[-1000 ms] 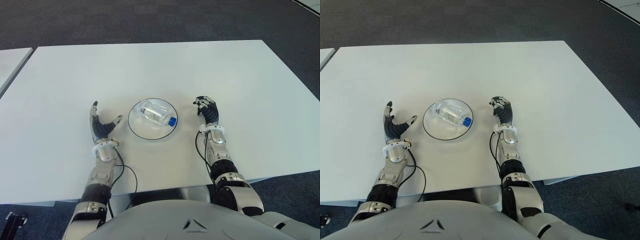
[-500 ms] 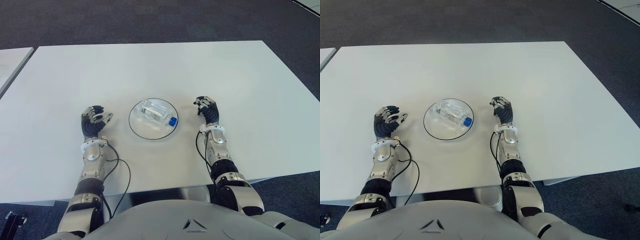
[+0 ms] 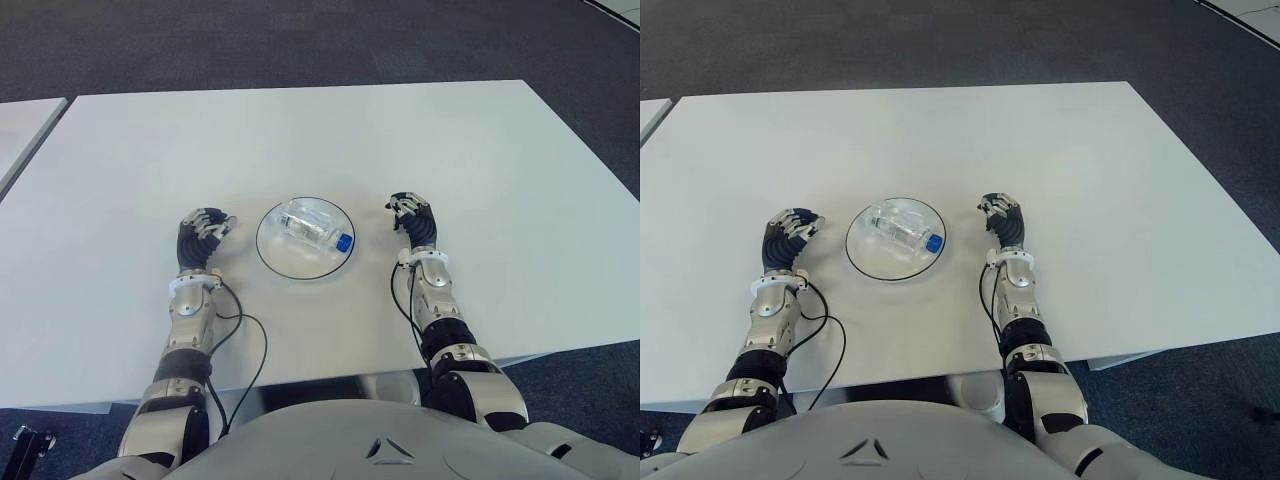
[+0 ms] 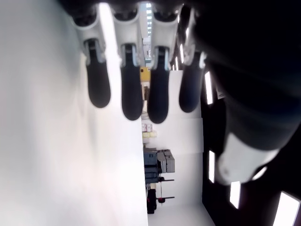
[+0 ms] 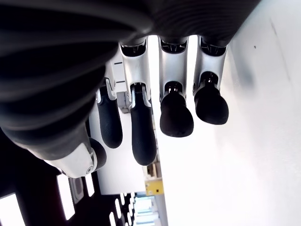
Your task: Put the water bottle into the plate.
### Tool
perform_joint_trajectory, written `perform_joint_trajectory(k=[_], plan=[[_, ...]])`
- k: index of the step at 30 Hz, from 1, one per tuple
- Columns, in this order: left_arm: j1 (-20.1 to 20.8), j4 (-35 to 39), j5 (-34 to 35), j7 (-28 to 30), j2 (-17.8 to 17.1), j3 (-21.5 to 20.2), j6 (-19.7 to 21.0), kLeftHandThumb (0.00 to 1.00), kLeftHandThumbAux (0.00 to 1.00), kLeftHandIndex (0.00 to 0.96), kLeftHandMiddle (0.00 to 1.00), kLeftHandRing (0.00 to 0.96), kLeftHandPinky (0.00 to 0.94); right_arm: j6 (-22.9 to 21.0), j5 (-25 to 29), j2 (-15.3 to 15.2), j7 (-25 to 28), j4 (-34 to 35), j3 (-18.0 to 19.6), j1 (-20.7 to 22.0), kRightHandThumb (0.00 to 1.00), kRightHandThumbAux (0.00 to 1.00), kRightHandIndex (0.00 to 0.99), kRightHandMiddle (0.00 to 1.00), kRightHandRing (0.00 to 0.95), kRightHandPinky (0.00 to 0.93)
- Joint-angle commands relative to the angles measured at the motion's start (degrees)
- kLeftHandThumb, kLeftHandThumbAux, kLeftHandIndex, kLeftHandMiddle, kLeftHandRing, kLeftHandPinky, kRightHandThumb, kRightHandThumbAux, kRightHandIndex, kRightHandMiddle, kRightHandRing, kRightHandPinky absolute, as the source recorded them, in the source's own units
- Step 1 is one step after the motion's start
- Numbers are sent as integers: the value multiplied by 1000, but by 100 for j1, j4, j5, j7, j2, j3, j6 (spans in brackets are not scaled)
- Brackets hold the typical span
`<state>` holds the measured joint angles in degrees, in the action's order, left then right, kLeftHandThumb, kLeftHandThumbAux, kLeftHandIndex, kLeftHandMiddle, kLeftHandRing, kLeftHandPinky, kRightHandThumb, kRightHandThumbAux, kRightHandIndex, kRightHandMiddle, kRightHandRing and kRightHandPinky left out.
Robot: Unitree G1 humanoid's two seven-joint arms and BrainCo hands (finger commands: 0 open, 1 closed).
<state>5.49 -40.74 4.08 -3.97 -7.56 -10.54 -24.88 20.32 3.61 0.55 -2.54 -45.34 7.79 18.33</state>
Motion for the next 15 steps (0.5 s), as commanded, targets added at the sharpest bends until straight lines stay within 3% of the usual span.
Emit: perform_joint_trajectory(k=[1, 15], plan=[[-237, -467, -42, 230, 43, 103, 455, 703, 716, 432, 502, 479, 474, -343, 1, 47, -58, -288, 11, -295, 845, 678, 429, 559, 776, 760], [-384, -316, -147, 573, 97, 385, 815, 708, 712, 434, 536, 510, 508, -285, -43, 29, -20, -272, -39, -303, 844, 679, 426, 555, 779, 755]])
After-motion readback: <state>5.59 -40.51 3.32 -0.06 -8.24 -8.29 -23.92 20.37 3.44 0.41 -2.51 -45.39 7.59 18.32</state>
